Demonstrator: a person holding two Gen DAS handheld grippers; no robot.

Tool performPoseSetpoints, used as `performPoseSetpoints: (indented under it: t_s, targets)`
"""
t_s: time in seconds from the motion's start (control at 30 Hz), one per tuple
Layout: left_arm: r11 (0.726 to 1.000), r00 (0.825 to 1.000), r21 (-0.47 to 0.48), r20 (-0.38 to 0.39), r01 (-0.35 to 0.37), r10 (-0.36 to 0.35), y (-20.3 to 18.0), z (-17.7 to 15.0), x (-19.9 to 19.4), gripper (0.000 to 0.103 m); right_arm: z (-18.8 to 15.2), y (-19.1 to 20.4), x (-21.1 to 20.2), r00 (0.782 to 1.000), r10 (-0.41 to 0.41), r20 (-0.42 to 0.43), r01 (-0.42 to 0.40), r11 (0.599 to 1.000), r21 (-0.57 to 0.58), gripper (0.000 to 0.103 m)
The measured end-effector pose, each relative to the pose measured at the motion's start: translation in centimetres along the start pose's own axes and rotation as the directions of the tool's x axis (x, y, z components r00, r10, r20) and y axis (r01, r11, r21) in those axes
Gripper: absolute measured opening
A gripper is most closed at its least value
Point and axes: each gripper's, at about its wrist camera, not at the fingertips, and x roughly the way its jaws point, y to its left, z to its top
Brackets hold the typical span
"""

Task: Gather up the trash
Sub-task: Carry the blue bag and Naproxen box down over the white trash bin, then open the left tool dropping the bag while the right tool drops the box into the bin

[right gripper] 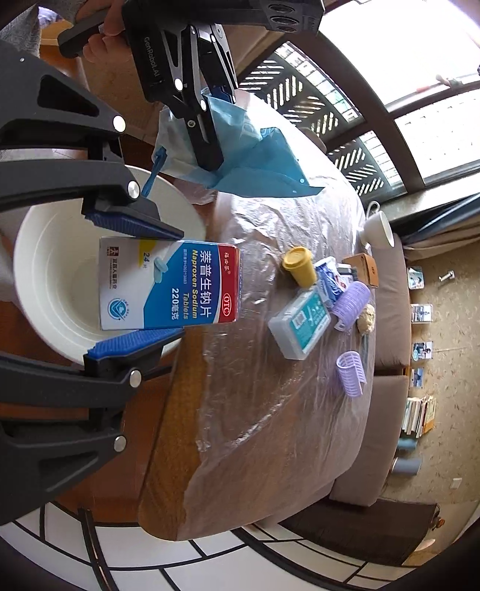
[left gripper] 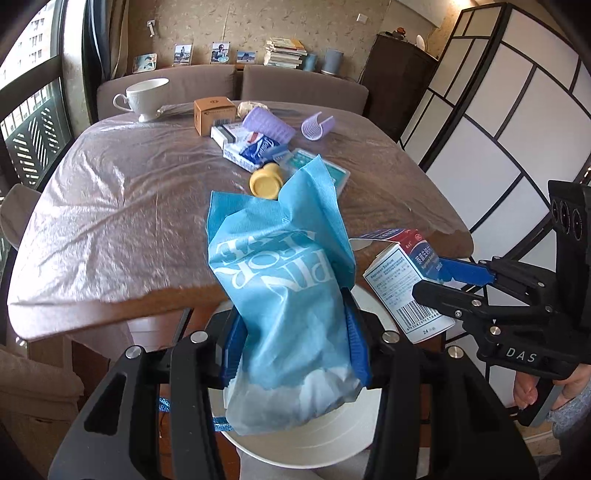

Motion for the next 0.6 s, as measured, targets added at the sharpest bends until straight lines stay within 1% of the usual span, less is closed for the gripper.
performPoseSetpoints:
  t_s: [0.3,0.6]
  targets:
    - [1.0,0.998,0.004,-0.053,-0.019,0.019,-1.1,-3.2,0.6,0.048,-3.1,-0.6,0.7,0.998,0.025,-0.065,-0.025,1.0,-0.012,0.046]
    - [1.0,0.99,0.007,-0.139,-0.018,0.019,-1.2,-5.7,3.1,0.048,-4.8,-1.0,3.1,0.992,0.021,-0.128,-0.023,1.0,-0.01,0.046]
